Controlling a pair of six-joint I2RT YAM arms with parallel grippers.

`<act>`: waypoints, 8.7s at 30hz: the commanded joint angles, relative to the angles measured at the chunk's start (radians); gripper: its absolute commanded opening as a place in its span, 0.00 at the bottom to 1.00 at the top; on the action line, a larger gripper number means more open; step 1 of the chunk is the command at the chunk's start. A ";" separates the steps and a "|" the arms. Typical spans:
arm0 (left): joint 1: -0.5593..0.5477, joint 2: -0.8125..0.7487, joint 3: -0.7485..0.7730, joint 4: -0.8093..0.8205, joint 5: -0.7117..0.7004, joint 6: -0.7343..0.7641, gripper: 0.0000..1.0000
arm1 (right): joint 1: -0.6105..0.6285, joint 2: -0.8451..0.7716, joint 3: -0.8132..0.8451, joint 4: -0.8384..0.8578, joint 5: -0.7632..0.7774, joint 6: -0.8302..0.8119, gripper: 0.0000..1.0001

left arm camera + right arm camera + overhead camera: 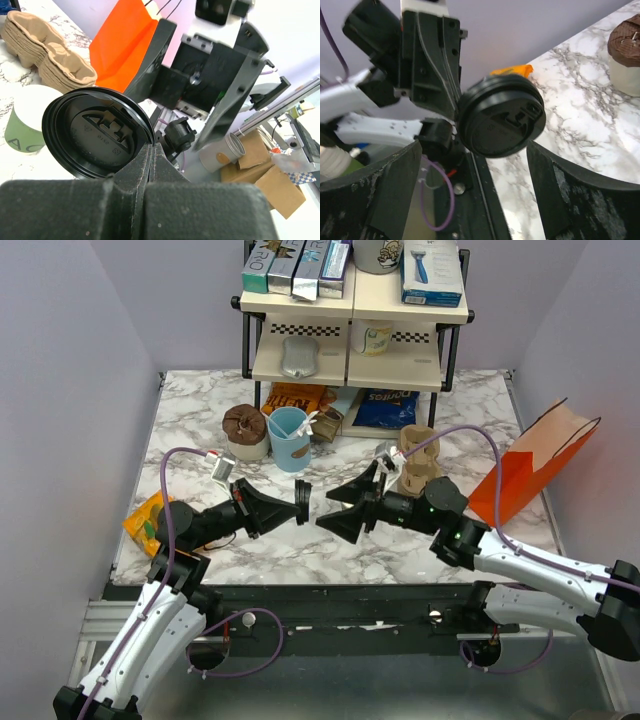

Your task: Pack the takeout coffee

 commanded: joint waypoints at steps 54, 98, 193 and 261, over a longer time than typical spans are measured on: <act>-0.252 0.121 0.050 -0.214 -0.409 0.321 0.00 | 0.001 0.314 0.408 -0.738 0.372 0.419 0.47; -0.398 0.108 -0.060 -0.854 -0.871 -0.075 0.59 | 0.144 0.536 0.378 -0.753 0.255 0.067 0.54; -0.410 0.133 -0.106 -0.809 -0.946 -0.145 0.00 | 0.241 0.653 0.399 -0.736 0.428 0.205 0.01; 0.145 0.598 0.118 -0.562 -1.089 0.010 0.93 | 0.242 0.035 0.042 -0.746 0.553 0.021 0.77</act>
